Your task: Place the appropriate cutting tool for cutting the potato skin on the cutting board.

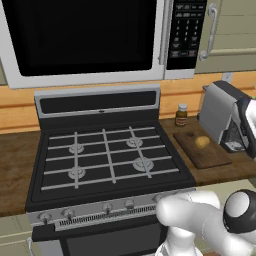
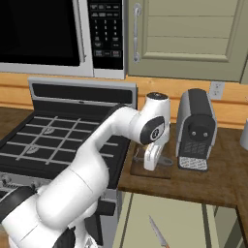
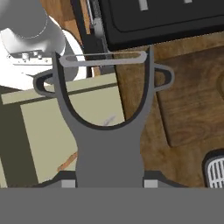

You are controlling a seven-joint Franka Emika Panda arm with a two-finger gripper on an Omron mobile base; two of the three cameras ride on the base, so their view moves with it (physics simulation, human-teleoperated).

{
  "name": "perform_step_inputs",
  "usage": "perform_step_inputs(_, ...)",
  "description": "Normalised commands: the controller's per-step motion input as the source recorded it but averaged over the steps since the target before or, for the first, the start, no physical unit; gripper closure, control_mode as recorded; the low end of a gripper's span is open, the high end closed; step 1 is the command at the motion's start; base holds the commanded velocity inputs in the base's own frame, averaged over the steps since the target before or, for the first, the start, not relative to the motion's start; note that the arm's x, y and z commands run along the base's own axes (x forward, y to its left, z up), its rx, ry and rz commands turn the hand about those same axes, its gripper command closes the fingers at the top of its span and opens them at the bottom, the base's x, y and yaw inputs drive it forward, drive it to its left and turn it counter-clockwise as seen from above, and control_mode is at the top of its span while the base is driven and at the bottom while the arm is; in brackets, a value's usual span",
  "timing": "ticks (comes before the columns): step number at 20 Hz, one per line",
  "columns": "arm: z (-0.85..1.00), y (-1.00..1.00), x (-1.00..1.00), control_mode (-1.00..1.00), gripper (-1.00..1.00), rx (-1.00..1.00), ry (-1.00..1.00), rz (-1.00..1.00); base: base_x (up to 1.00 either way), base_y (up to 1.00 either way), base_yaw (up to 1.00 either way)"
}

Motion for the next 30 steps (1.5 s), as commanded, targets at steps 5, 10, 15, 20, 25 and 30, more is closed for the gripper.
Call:
perform_step_inputs(5, -0.73, 0.01, 0.91, -1.00, 1.00, 0.00, 0.00, 0.01, 0.00, 0.00, 0.00)
perform_step_inputs(10, -0.44, 0.00, 0.83, -1.00, 1.00, 0.00, 0.01, 0.00, 0.00, 0.00, 0.00)
perform_step_inputs(15, -0.18, 0.02, 0.72, -1.00, 1.00, 0.00, 0.06, 0.00, 0.00, 0.00, 0.00)
perform_step_inputs(20, -0.19, 0.00, 0.62, -1.00, 1.00, 0.00, 0.06, 0.00, 0.00, 0.00, 0.00)
perform_step_inputs(25, -0.46, 0.06, 0.08, -1.00, 1.00, 0.00, 0.00, 0.03, 0.00, 0.00, 0.00)
perform_step_inputs(30, -0.47, 0.28, 0.08, -1.00, 1.00, 0.00, 0.01, 0.05, 0.00, 0.00, 0.00)
